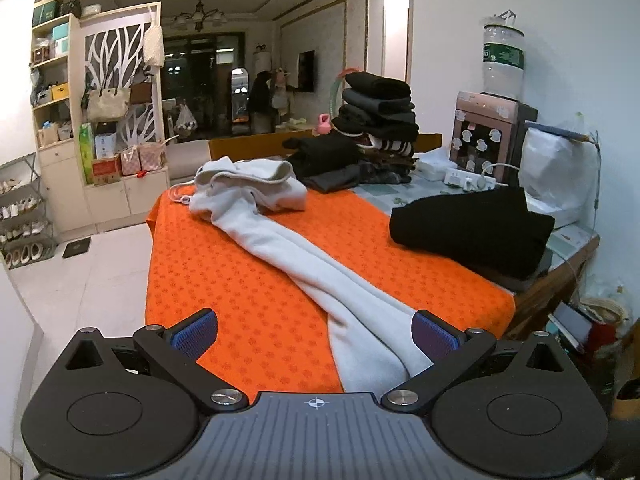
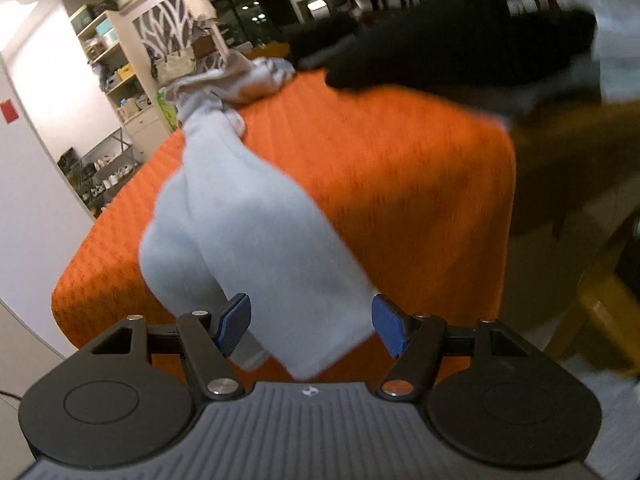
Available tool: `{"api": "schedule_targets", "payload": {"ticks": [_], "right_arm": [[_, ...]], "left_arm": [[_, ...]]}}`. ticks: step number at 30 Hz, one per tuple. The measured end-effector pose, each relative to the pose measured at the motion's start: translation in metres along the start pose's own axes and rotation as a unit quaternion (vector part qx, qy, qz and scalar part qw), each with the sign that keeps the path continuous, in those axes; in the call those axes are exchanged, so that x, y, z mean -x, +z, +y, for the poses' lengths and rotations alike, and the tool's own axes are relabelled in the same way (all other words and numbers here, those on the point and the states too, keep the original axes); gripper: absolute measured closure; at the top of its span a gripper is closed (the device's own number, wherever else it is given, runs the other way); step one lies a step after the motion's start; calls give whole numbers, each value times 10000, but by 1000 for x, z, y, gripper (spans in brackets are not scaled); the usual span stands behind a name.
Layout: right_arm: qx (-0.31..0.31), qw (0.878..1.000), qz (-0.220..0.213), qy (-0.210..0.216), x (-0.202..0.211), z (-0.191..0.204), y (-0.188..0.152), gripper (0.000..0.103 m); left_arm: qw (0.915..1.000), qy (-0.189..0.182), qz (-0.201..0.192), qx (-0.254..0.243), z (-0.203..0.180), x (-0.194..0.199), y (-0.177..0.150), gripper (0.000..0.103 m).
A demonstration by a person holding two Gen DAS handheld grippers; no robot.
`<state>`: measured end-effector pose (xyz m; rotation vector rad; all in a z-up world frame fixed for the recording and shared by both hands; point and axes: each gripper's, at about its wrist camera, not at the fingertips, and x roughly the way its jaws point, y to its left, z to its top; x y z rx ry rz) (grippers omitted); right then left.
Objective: Fold clothes
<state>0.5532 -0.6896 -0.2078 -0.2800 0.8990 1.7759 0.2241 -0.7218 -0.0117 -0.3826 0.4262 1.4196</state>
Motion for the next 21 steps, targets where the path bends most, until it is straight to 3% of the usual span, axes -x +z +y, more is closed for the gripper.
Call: {"api": "schedule_targets", "payload": {"ticks": [9,14,16,18,21], "right_arm": [[-1457,9885,-117,394,-60,-58,-29,38],[-1471,9862,-115,756,-54,-48,-22,44],[-1464,9850,-114,902,-52,-43,-19,81],[-1457,9837,-112,1049,-49,-38,-15,95],[-1445,9813,-109,1268,-45,-31,-10,99]], "left_arm": [[9996,220,139,-93,-26,13,-22,0],[9989,283,221,-285,-35,13,-33,0],[9985,308,254,-362,-39,12,-38,0],[9981,333,286,-439,-43,12,-42,0],[9973,342,314,-564,-48,10,-49,0]]}}
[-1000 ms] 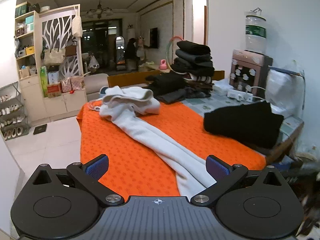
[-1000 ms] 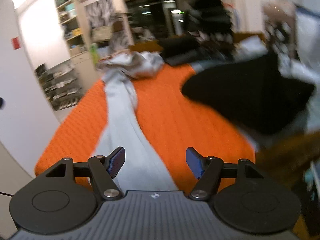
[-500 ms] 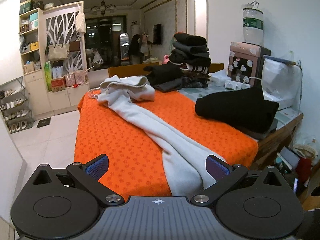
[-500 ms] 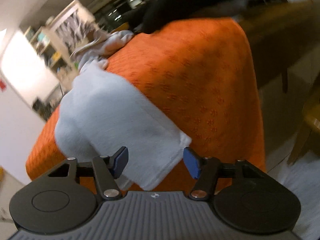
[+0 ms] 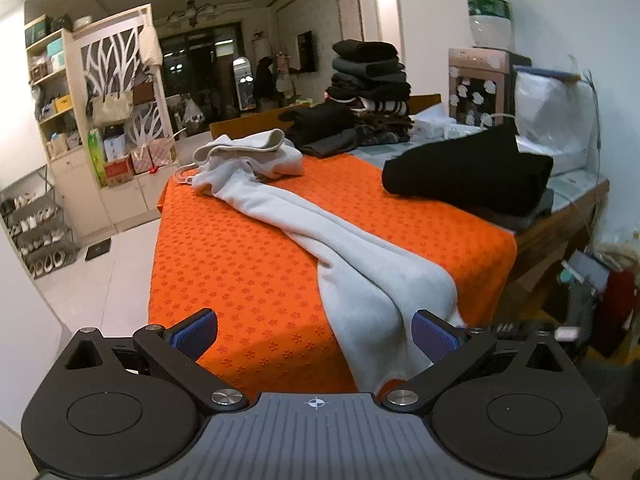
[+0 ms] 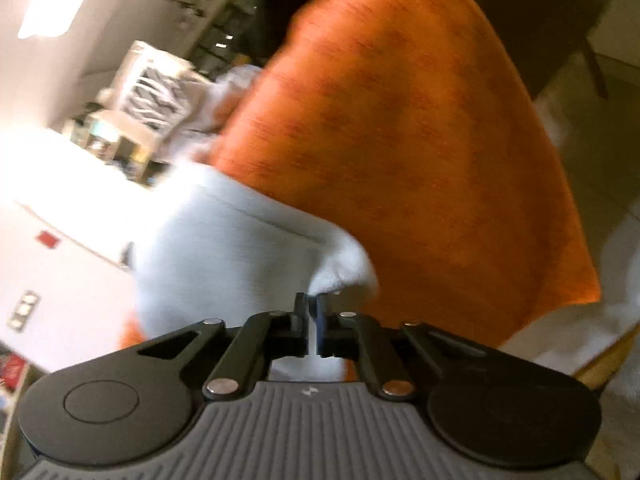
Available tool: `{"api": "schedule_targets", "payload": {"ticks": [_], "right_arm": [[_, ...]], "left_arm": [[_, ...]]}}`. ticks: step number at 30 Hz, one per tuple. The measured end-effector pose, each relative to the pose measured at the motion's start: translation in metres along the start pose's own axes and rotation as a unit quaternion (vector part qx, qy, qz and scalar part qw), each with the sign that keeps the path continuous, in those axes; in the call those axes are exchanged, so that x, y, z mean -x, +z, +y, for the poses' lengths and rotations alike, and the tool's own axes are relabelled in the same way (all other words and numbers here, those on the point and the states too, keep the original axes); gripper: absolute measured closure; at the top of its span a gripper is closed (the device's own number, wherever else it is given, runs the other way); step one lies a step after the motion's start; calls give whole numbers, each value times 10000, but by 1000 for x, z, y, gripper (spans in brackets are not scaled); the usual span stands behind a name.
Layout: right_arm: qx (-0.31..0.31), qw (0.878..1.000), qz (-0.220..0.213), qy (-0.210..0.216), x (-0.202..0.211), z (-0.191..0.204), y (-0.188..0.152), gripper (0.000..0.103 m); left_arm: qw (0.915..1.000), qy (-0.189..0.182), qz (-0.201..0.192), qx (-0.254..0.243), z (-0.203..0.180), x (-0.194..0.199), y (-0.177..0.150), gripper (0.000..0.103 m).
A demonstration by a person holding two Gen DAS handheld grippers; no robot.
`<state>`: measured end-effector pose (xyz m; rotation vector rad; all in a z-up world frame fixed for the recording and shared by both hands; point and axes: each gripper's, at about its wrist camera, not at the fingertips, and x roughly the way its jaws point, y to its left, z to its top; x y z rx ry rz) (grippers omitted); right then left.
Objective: Fold clothes
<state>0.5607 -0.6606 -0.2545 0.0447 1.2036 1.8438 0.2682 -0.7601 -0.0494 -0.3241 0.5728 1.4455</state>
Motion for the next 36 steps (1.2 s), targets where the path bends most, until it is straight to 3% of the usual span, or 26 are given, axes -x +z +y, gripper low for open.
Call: {"api": "schedule_targets", "payload": {"ticks": [4,9,16,23,26,28,36], "right_arm": [[7,9996,47,291,3,12,4,100],[566,9971,40,503,31,75,18,100],[1239,9913,59,446,62,137,59,100],[1738,9831,-34,568,98,179,64,100],[1861,9805,-91,627,112,192,65,100],[1940,9787,-101,667,115,201,65,100],[2207,9713,-227,851,128,215,61,97]], "left_arm": [[9997,-102,-3,-227,-12,-8,-9,0],[9972,-563,-80,-489,-33,-17,-13,0],[9916,-1039,-266,-722,-67,-37,-1,2],[9925,-836,-61,-887,-88,-65,-2,34],[9931,-867,63,-781,-81,-74,-2,57],[9940,-878,66,-646,-72,-75,0,89],[9961,-748,-454,135,-26,-32,32,91]]}}
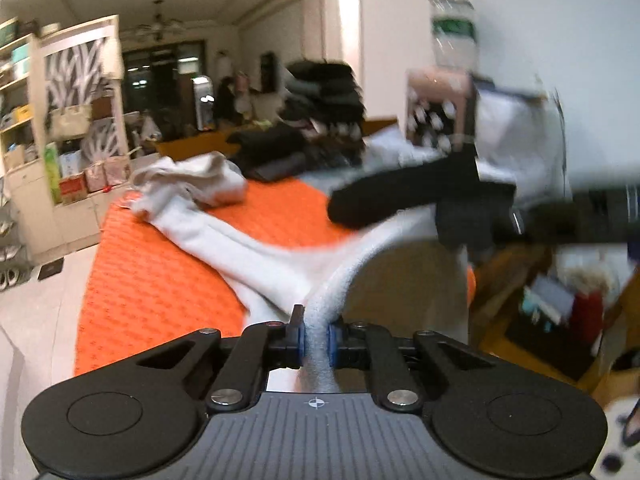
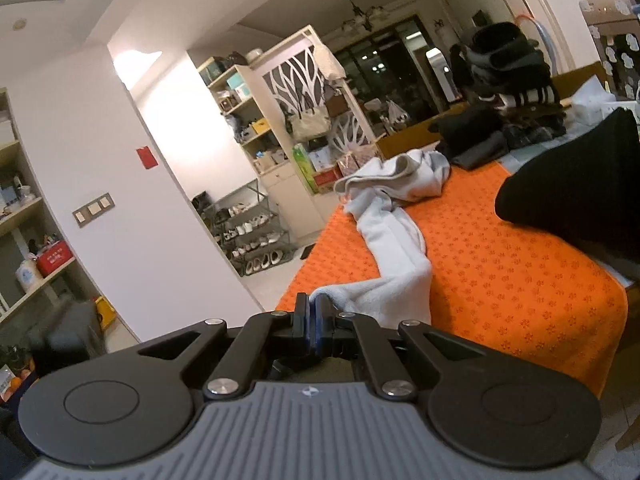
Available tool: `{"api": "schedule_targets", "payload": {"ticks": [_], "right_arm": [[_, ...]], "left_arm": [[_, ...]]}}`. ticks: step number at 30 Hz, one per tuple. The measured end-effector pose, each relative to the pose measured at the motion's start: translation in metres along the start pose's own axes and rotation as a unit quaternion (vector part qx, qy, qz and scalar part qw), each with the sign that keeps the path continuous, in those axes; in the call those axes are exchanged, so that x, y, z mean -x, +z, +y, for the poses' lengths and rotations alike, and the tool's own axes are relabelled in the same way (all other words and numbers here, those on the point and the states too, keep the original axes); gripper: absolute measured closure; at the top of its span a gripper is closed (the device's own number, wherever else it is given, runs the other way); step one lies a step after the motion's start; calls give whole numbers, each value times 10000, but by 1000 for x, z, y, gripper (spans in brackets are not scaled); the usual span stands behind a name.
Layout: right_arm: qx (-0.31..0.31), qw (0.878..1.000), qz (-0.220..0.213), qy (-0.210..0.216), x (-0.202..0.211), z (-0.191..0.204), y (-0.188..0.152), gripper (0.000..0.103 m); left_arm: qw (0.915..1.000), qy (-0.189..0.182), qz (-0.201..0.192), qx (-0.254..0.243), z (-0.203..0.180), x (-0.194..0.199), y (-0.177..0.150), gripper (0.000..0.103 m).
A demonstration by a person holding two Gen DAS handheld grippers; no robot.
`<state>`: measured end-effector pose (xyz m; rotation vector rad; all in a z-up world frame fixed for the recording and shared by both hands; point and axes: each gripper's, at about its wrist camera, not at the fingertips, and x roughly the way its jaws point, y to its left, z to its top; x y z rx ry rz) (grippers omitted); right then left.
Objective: Fold clothes
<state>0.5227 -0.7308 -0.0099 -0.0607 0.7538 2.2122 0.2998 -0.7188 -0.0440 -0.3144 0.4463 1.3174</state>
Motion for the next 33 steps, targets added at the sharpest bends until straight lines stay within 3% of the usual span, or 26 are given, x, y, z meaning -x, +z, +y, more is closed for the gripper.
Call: {"api": "schedule_targets", "payload": {"ticks": [2,4,6,9,13,16,21,24,28,33], "right_arm": [[79,10000,19,-38,2,5,-4,93],[120,9999,100,-72,0,8,-14,73],[160,9996,182,-107,-3,12,-23,68],[220,9992,305,-158,-6,17,-37,48],[301,9982,468,-226,-11,25,-56,40],[361,9972,590,-277,-15,30,-70,37],[302,9910,609,-1156,-36,24,-93,36],[196,9875,548,-1464,-44,17,-100,36],[-156,9929,413,-1102,-38,22,-98,36],[-80,9971,250,-709,-29,37,-94,36]], "left_arm": [[9997,30,-143,180,9,14,11,91],[9990,57,-271,344,17,27,22,92],[9986,65,-308,419,20,34,33,92],[9981,97,-318,518,24,40,47,93],[9980,146,-246,560,27,46,61,96],[9981,158,-236,554,27,51,63,97],[9986,118,-268,433,28,62,64,97],[9988,84,-268,407,34,68,63,97],[9981,140,-308,521,47,76,62,97],[9971,180,-343,653,57,82,59,97]]}}
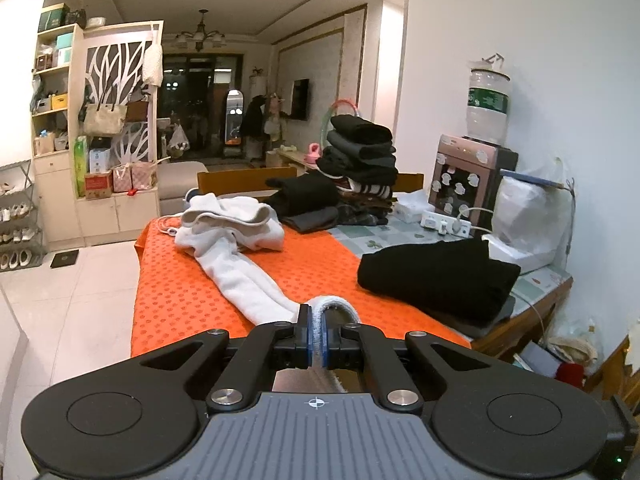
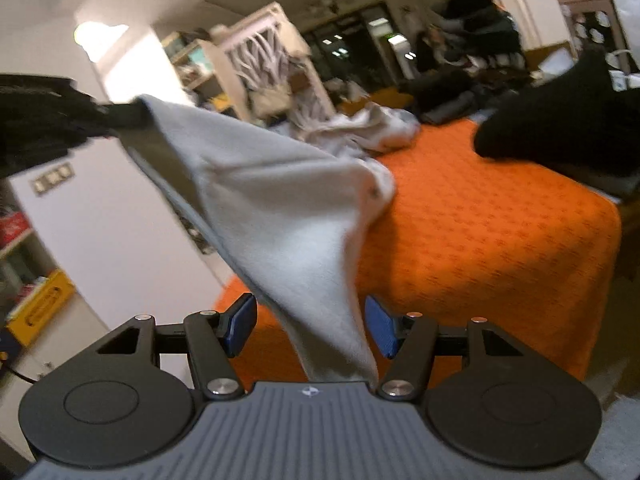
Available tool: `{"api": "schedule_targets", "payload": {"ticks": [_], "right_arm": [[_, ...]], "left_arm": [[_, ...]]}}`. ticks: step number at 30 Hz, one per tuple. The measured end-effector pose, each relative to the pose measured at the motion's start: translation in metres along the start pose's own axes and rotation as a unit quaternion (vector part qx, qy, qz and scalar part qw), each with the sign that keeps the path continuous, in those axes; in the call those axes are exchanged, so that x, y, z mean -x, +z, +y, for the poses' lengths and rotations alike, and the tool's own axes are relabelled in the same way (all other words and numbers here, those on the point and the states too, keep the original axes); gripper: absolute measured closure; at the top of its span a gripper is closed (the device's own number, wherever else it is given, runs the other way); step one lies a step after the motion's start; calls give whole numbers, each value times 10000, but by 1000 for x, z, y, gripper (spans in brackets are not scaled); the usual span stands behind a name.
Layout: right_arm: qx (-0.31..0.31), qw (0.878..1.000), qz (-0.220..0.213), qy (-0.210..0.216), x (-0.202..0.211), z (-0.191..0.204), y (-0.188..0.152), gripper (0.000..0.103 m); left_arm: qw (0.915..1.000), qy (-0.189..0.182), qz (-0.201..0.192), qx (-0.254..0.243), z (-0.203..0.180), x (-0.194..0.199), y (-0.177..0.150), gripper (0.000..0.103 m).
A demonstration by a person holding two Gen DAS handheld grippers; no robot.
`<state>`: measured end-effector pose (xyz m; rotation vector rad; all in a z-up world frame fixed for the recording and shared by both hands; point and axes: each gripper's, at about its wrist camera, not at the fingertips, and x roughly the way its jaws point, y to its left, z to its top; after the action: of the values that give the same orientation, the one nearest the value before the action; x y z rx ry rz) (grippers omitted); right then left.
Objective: Fold clothes
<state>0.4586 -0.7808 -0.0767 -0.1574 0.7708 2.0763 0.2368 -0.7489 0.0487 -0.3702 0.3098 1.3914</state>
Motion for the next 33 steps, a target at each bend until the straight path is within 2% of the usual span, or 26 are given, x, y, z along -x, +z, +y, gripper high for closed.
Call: {"api": "schedule_targets", "payload": {"ticks": [3,17,18,19,20,21,25,28,31,33], "right_arm": [[-67,9999,-79,79,3,4,2,36],[726,9950,347,-586,-40,7,-12,36],[760,9945,355,-623,-41,5,-9,42],[787,9941,357,-658,-41,2,-5,67],[815,9936,360,-693,-42,0,-1,86],[843,9931,363,-729,-42,-3,3,98],[836,9924,-245,-870,-9,-5,51,98],[1047,9884,-773,-778,26,9,99,98],[1317,9854,-856,-654,42,20,120,98],[1499,9830,-891,-571,52,26,132,98]], "left_arm": [[10000,9,-14,6,2,2,-1,97],[9999,100,-21,29,6,4,-2,97],[9999,116,-28,45,7,5,-2,97],[9999,135,-32,65,8,5,-2,97],[9998,161,-33,97,8,6,-2,97],[9997,189,-40,137,10,8,-3,97],[9987,328,-125,372,21,25,-6,97],[9976,349,-197,562,30,45,-6,97],[9972,268,-326,613,27,73,-6,97],[9978,260,-408,444,17,89,-11,97]]}}
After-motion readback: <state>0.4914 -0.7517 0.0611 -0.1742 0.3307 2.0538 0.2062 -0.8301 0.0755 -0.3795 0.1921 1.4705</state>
